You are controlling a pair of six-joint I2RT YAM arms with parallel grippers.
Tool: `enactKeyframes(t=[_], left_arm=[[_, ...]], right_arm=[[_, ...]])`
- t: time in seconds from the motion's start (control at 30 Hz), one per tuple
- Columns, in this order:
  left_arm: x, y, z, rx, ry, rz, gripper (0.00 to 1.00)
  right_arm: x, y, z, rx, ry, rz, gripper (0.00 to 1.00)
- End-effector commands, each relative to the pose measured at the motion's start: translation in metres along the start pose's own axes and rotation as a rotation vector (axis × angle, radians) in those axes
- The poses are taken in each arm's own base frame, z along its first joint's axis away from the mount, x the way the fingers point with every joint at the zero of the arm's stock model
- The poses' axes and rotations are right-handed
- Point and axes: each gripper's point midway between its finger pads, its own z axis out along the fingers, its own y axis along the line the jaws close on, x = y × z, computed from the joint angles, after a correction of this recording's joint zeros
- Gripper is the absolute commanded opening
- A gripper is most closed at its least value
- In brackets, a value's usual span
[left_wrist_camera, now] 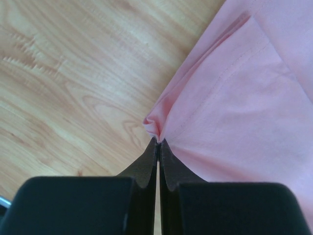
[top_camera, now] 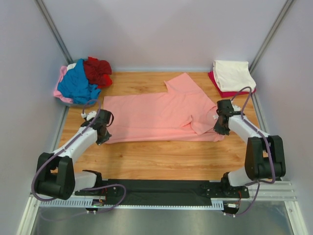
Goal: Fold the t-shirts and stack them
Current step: Fold the tshirt
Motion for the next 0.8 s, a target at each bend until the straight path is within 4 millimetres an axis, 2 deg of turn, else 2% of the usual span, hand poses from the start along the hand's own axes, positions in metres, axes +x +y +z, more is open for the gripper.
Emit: enactKeyframes(t=[0.0, 0.1, 0.17, 0.2, 0.23, 0.3, 0.33, 0.4, 0.43, 0.5, 0.6, 0.67, 0.7, 0.77], left_arm=[[0.007, 0.025, 0.0, -0.085, 0.004, 0.0, 0.0], [0.005, 0.026, -0.004, -0.083, 0.001, -0.006, 0.0], [0.005, 0.025, -0.005, -0.076, 0.006, 0.002, 0.0], [0.006, 0.026, -0.006, -0.079, 0.009, 0.005, 0.0], [0.007, 0.028, -0.008, -0.084, 0.019, 0.01, 0.07], [0.009, 0.025, -0.013, -0.059, 0.037, 0.021, 0.19], [0.007, 0.023, -0.016, -0.04, 0.033, 0.02, 0.33], [-0.001, 0.017, -0.028, 0.033, -0.005, 0.009, 0.46], [-0.011, 0.013, -0.039, 0.075, -0.053, -0.008, 0.57], [-0.024, 0.005, -0.051, 0.129, -0.12, -0.001, 0.63], [-0.041, -0.014, -0.064, 0.225, -0.2, 0.012, 0.64], [-0.038, -0.029, -0.06, 0.276, -0.18, 0.025, 0.63], [-0.043, -0.042, -0.061, 0.316, -0.201, 0.033, 0.62], [-0.036, -0.055, -0.047, 0.321, -0.165, 0.078, 0.58]], right_arm=[[-0.003, -0.003, 0.013, 0.041, 0.01, -0.003, 0.0], [-0.007, -0.001, 0.015, 0.048, 0.019, -0.003, 0.04], [-0.013, -0.002, 0.015, 0.047, 0.009, 0.019, 0.18], [-0.014, -0.005, 0.015, 0.049, 0.009, 0.033, 0.28], [-0.015, -0.005, 0.015, 0.051, 0.01, 0.037, 0.55], [-0.017, -0.008, 0.014, 0.06, 0.002, 0.047, 0.77], [-0.017, -0.008, 0.012, 0.061, -0.003, 0.046, 0.84], [-0.021, -0.01, 0.007, 0.064, -0.021, 0.05, 0.85], [-0.026, -0.008, 0.001, 0.045, -0.044, 0.059, 0.86], [-0.029, -0.003, -0.008, 0.015, -0.069, 0.053, 0.86], [-0.033, 0.007, -0.028, -0.028, -0.116, 0.034, 0.86], [-0.036, 0.013, -0.044, -0.058, -0.146, 0.029, 0.86], [-0.032, 0.021, -0.05, -0.085, -0.148, 0.011, 0.86], [-0.026, 0.033, -0.061, -0.153, -0.142, 0.003, 0.84]])
